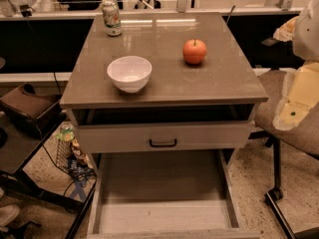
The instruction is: Move white bowl near 7up can
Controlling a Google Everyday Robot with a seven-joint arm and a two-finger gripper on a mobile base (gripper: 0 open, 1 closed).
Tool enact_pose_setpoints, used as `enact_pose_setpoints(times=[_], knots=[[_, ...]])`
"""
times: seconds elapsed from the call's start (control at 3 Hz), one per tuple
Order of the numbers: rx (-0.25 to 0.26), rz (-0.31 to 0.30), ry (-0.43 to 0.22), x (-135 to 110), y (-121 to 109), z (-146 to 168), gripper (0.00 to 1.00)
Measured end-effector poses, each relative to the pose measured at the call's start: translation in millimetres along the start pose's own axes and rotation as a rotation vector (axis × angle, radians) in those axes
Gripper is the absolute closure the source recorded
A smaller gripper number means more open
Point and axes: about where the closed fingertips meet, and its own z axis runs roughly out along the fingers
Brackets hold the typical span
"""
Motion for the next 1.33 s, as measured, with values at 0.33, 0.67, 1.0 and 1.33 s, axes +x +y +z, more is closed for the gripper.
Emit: enact_pose_setpoints(times=[0.33, 0.67, 1.0, 1.33], knots=[[0.000, 0.000, 0.000, -0.1, -0.1, 0.0, 0.00], [0.015, -0.047, -0.016, -15.2, -13.2, 1.8, 0.00], [0.029, -0.134, -0.010, -40.5, -25.7, 6.3, 0.00], [0.050, -0.225, 0.007, -66.5, -30.6, 14.1, 0.00]])
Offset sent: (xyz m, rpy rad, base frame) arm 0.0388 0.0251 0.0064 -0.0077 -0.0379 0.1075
